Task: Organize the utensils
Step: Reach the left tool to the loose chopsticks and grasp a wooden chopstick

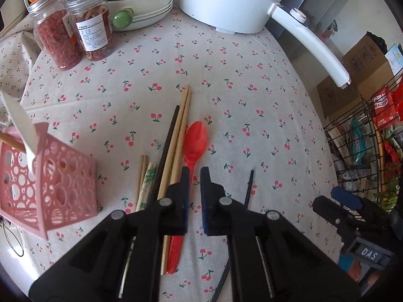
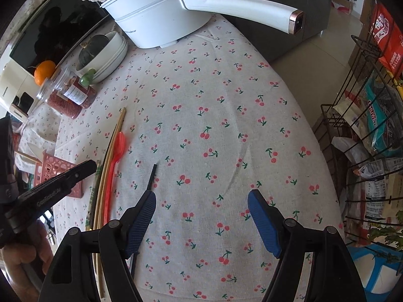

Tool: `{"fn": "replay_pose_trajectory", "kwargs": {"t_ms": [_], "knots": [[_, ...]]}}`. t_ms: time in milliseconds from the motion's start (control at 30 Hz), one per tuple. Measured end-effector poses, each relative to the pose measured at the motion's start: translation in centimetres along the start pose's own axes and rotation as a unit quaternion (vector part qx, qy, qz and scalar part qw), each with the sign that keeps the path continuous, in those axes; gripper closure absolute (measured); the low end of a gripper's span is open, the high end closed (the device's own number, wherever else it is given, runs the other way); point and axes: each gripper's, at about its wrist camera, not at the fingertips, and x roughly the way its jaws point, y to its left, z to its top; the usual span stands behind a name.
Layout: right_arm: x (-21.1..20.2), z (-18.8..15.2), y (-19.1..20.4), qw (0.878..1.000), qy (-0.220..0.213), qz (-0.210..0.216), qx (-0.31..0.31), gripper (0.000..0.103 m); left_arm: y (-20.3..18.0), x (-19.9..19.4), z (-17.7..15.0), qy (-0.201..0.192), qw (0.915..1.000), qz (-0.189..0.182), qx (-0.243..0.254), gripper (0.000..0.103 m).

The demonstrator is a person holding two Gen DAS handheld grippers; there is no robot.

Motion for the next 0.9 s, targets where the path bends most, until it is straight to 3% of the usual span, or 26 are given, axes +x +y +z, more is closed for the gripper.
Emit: {"fn": "replay_pose_trajectory", "kwargs": {"t_ms": [267, 900], "knots": [[0.8, 0.6, 0.1, 1.000, 0.007, 0.003, -0.009, 0.026, -0.3, 3.6, 1.7, 0.024, 0.9965, 0.078, 0.018, 0.098], [2.1, 1.1, -0.4, 1.000, 0.021, 0.000, -0.004, 0.026, 0.0, 4.8, 3.4, 0.054, 0.9932, 0.100, 0.022, 0.098]]}}
